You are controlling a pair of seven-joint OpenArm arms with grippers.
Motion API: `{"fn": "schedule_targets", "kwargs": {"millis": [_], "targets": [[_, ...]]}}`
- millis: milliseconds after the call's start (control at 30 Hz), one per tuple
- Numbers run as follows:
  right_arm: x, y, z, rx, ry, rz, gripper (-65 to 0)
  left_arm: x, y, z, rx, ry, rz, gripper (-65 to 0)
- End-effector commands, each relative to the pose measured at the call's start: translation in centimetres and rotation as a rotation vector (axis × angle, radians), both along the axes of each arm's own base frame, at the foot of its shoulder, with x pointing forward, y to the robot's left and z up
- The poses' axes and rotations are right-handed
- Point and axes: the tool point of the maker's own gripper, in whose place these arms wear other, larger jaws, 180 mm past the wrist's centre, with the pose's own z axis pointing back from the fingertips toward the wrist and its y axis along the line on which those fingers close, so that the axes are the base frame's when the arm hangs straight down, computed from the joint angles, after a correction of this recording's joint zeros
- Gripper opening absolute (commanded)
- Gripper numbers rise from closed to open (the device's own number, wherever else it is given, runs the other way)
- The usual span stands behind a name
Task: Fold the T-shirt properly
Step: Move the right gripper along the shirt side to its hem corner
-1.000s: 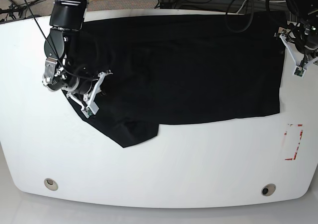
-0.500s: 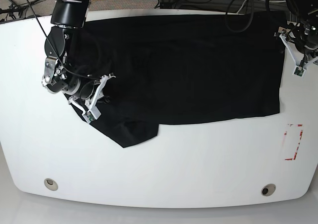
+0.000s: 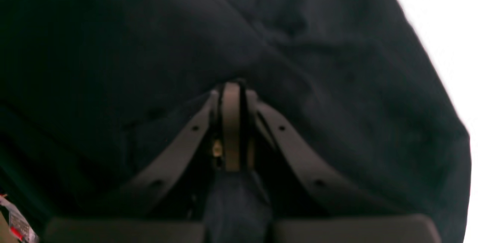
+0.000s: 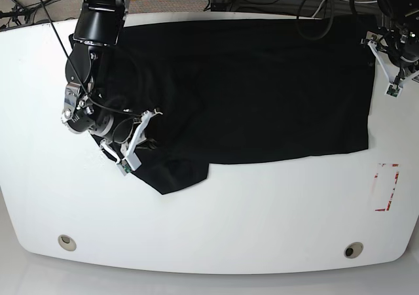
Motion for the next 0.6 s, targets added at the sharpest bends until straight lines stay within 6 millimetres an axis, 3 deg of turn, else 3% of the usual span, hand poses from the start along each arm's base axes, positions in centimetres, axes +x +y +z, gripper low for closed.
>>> {"fn": "schedule_targets", "kwargs": {"millis": [0, 300, 367, 500, 567], "targets": [[1.2, -0.4, 1.2, 0.017, -0.042, -0.009, -65.0, 0.5, 0.4, 0.9, 0.020, -0.025, -0.008, -12.5], [2.6, -0.4, 0.5, 0.058, -0.014, -0.027, -64.7, 0.0, 0.4, 0.6, 0.021, -0.010, -0.007, -12.5], [2.7, -0.5, 0.1, 0.071, -0.006, -0.035, -61.7, -0.1, 0.4, 0.6, 0.020, -0.009, -0.008, -12.5], [3.3, -0.4, 0.2, 0.094, -0.023, -0.045, -44.2, -0.1, 0.4, 0.6, 0.020, -0.009, -0.008, -12.5], [3.4, -0.7, 0.1, 0.095, -0.020, -0.052, -31.9, 0.0, 0.4, 0.6, 0.019, -0.011, -0.008, -12.5]]}}
